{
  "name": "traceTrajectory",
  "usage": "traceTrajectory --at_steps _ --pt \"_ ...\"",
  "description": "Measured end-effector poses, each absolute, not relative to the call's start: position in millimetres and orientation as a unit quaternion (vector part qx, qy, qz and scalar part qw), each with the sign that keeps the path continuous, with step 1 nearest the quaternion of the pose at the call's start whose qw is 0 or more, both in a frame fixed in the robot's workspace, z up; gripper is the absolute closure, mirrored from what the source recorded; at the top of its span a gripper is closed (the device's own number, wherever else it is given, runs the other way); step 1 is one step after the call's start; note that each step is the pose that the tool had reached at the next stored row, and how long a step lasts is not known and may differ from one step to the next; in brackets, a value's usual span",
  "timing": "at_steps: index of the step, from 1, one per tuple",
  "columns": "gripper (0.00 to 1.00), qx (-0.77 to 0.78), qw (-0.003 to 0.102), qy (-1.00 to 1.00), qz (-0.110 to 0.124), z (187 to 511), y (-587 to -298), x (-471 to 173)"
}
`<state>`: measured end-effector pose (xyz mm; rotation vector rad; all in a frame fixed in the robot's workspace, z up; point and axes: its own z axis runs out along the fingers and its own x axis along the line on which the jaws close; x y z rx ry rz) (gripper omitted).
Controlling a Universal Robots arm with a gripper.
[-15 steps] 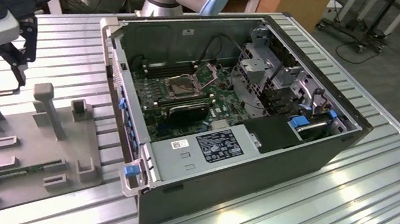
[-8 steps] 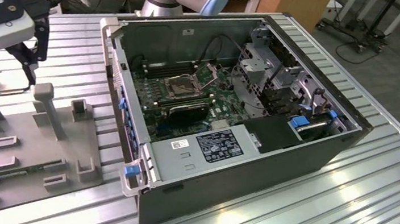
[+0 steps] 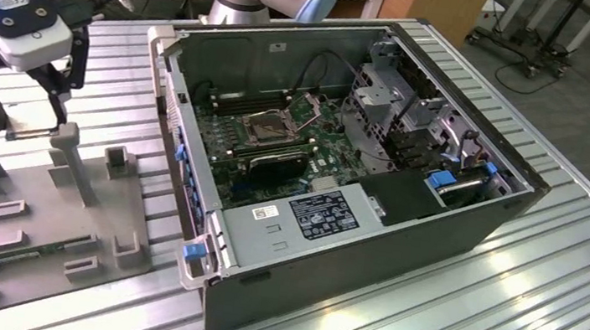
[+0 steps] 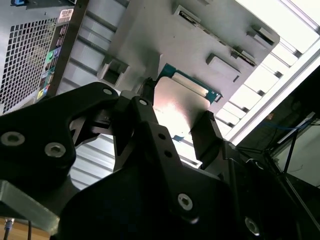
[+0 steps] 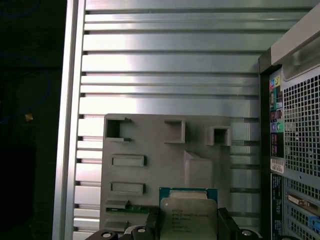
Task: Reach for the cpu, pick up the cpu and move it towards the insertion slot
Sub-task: 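Pick up the cpu and move it towards the insertion slot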
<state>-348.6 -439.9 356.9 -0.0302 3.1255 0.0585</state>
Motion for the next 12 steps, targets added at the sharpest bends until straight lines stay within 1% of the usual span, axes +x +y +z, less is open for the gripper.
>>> traceTrajectory --at_steps 12 --pt "0.46 -0.010 0.008 1.000 0.020 357 -440 -329"
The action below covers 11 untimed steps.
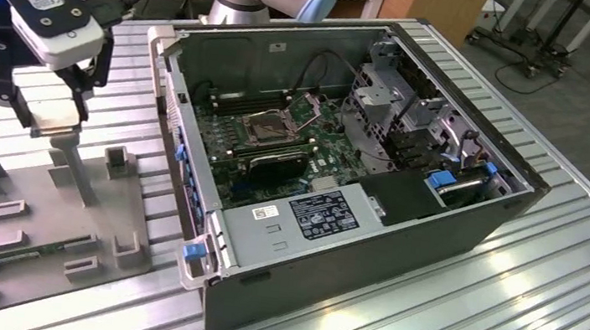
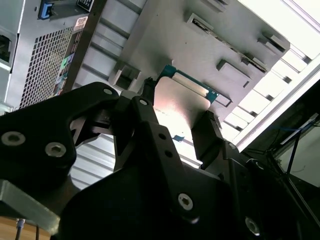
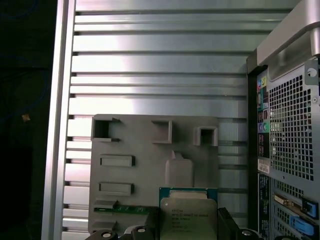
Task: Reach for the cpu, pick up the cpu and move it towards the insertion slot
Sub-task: 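Pick up the cpu and move it towards the insertion slot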
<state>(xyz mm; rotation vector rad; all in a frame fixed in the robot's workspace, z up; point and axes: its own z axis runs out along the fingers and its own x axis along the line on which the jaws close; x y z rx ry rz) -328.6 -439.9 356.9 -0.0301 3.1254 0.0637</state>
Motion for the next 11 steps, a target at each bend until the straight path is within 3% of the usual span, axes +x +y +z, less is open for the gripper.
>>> traceTrajectory --at_steps 11 --pt "0.46 -0.010 0.008 1.000 0.021 356.8 -439.9 -320.1"
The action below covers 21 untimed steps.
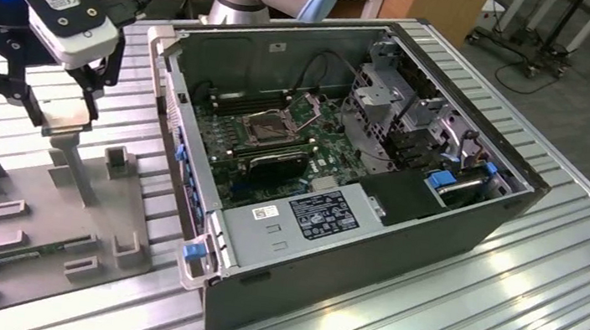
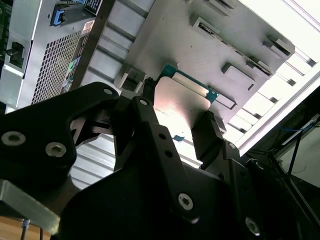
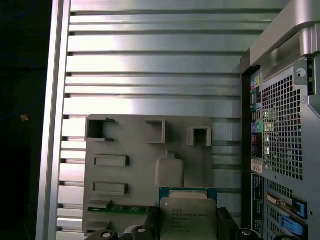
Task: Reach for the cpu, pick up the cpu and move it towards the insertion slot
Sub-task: 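Pick up the cpu and move it towards the insertion slot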
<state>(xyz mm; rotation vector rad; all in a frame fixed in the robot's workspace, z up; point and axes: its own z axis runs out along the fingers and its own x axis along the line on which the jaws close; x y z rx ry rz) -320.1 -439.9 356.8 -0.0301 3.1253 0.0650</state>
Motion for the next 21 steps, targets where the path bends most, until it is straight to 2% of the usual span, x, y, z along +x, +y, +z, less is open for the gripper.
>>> traceTrajectory --at_steps 21 --pt "0.46 -0.010 0.008 1.000 0.021 357 -440 -305"
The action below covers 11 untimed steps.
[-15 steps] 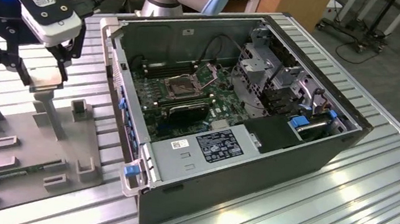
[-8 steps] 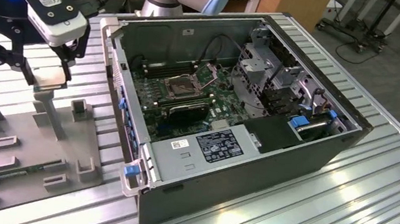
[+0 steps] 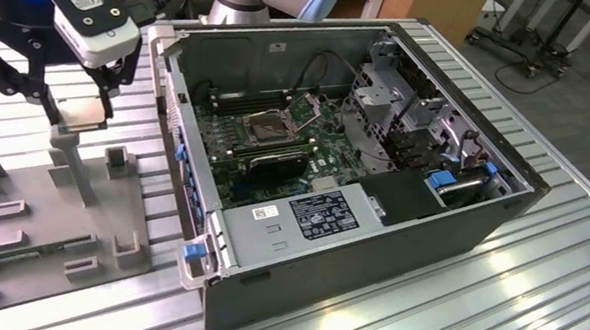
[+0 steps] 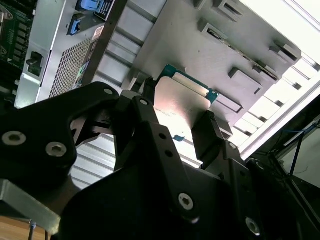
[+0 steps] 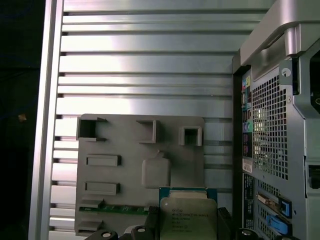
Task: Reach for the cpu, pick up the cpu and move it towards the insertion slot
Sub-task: 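Pick up the cpu and move it towards the insertion slot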
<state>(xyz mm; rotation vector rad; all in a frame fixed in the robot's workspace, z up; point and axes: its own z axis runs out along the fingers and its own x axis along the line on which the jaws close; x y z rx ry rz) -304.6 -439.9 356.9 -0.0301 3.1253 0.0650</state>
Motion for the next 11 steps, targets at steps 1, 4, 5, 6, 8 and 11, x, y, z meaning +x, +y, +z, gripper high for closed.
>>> traceTrajectory --at_steps 1,4,5,6,8,11 --pt "0.46 -0.010 0.008 1.000 0.021 357 -440 -303" --pt "0.46 -0.010 0.008 1.000 0.021 357 -440 -298" --pt "0.46 -0.010 0.008 1.000 0.021 357 -440 -296" --pt "0.46 -0.010 0.008 1.000 0.021 357 -440 -294" --pt "0.46 -0.010 0.008 1.000 0.021 357 -440 -291" --pt "0.46 -0.010 0.008 1.000 0.021 357 -440 -286"
